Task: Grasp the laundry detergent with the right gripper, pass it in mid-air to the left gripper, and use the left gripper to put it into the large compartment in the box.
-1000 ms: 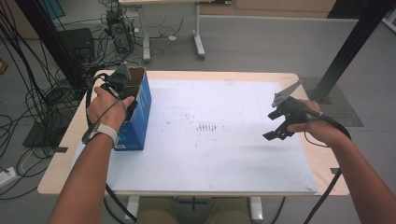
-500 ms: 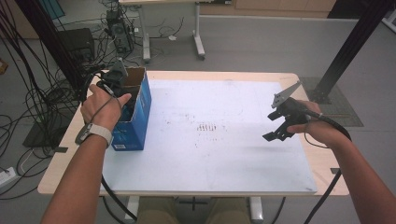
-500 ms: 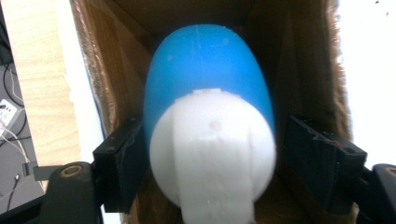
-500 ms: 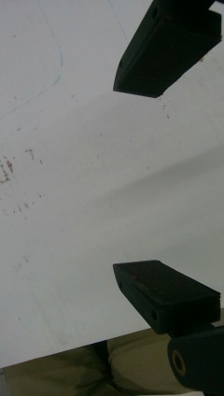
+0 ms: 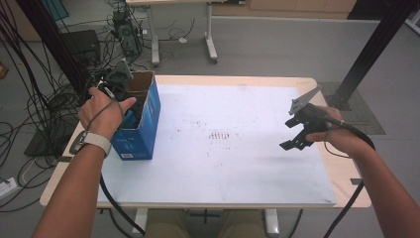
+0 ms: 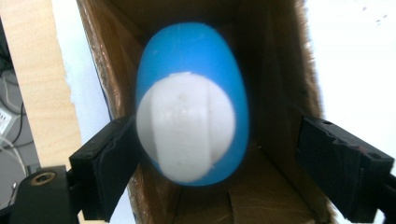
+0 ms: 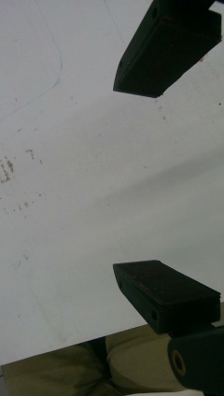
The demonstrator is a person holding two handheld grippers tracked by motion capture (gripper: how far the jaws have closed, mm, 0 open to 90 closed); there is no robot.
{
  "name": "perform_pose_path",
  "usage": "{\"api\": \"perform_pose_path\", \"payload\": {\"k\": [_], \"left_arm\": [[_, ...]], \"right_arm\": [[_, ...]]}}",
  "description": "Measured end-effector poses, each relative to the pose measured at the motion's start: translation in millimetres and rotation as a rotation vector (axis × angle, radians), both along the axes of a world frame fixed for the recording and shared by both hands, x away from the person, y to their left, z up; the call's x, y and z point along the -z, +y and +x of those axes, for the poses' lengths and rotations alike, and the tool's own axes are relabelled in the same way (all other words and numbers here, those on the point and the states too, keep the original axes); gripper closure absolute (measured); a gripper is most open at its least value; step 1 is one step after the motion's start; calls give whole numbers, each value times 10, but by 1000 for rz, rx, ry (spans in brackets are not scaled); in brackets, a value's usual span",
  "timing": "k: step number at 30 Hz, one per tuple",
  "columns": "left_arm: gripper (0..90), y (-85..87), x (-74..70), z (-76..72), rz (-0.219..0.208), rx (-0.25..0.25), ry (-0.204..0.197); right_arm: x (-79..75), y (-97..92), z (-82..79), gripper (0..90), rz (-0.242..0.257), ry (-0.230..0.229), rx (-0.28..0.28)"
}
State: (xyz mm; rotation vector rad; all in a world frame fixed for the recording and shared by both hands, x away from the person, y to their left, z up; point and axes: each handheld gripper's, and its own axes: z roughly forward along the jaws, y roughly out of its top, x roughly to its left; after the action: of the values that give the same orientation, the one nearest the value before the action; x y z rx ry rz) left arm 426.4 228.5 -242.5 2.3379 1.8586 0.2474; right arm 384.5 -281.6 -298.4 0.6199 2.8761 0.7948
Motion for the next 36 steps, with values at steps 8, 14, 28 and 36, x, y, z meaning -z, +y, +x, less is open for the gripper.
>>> {"api": "perform_pose_path", "payload": {"k": [8,14,28,36], "left_arm": [[113,-80,-159,-53,10,48,-32],[102,-116,-259,-82,19,59,-44],[52,-248,-589,-160,34,123,-94],[49,-458,-820,-229,32,220,-132]], "right_arm": [[-34,-10,-29,109,-5,-4,4],[-54,-14,-42,110,-7,-8,5],[-95,-16,-76,109,-9,-16,9],[-147,-27,-105,109,-9,-25,17]]}}
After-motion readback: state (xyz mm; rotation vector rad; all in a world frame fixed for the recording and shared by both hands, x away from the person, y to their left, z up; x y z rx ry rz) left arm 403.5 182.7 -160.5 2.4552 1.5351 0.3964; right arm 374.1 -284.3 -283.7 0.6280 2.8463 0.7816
